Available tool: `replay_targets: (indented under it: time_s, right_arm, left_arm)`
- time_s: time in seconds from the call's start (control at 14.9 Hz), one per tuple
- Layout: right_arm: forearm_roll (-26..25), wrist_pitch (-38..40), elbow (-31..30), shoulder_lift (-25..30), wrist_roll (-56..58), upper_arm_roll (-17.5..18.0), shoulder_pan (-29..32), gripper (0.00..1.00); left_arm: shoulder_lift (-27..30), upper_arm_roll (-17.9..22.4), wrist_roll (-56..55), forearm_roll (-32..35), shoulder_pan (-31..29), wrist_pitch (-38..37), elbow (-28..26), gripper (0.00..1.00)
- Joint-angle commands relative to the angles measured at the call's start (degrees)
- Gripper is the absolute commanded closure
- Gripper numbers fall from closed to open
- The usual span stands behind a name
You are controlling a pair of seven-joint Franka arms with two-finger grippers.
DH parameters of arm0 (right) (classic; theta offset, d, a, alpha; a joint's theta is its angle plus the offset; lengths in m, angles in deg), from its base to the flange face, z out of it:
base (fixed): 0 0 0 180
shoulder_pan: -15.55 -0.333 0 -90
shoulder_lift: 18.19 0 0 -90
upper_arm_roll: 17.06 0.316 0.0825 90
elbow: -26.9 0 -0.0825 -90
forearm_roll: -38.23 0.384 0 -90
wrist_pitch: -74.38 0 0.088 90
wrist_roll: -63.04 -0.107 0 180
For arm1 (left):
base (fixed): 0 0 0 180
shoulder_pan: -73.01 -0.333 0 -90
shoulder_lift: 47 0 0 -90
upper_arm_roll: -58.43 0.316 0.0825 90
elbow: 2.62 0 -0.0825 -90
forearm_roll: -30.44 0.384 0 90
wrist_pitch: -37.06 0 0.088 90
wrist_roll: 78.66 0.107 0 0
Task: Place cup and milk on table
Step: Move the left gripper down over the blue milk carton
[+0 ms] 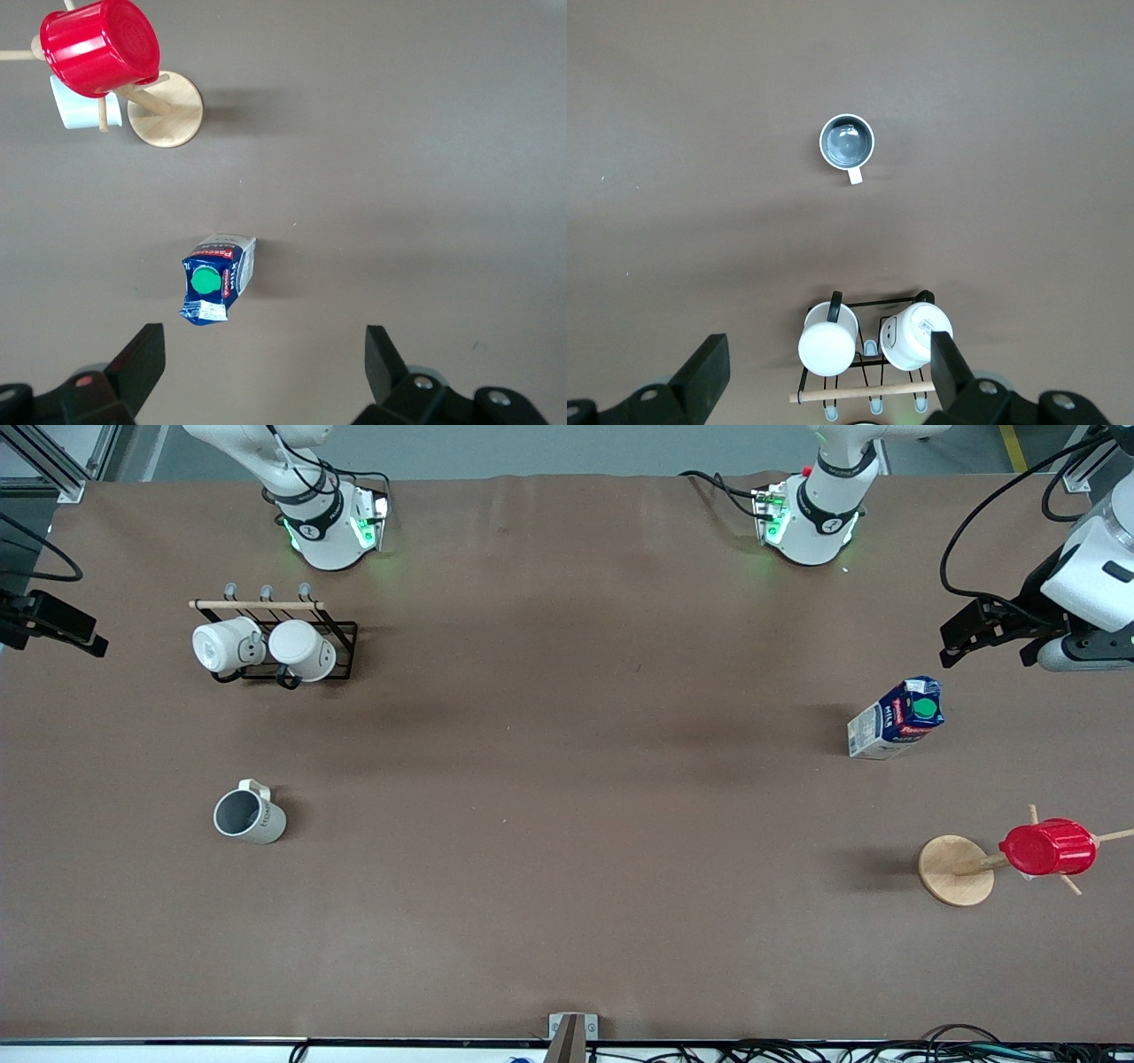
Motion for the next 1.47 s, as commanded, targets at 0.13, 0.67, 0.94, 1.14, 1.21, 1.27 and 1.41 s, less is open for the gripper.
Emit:
replay_targets:
  time_s: [0.13, 0.67, 0.94, 1.14, 1.21, 1.27, 1.41]
  right_arm:
    - [1.0, 0.8, 0.8, -0.2, 0.6, 0.2, 0.6, 0.00]
    - [0.9, 0.6, 0.8, -0.3, 0.6, 0.1, 0.9, 0.00]
    - [1.4, -1.8, 1.0, -1.6, 0.6, 0.2, 1.0, 0.00]
    - [1.5, -6.8, -0.4, -6.0, 2.5, 0.3, 0.3, 0.00]
    - [1.4, -9.4, -1.3, -7.6, 3.6, 0.2, 0.3, 0.00]
    - [0.9, -12.1, -2.2, -9.2, 4.8, 0.2, 0.6, 0.00]
    - [0.7, -17.4, -3.4, -12.9, 7.6, 0.1, 1.3, 0.00]
  left_arm:
    - [-0.2, 0.0, -0.1, -0.5, 0.4, -1.0, 0.8, 0.01]
    - [-2.4, 0.2, 0.8, -3.5, -2.7, 0.4, 0.9, 0.00]
    - [-5.7, 0.3, 0.8, -2.8, -2.8, 3.9, 0.2, 0.02]
    - [-9.6, 0.1, 2.7, -2.6, -5.4, 8.3, -1.3, 0.02]
    - [-10.0, 0.1, 3.4, -2.5, -5.6, 9.6, -2.4, 0.02]
    - [-10.4, 0.2, 4.0, -2.6, -6.3, 11.2, -3.7, 0.03]
    - [-11.3, 0.1, 4.5, -2.5, -7.4, 14.3, -6.4, 0.03]
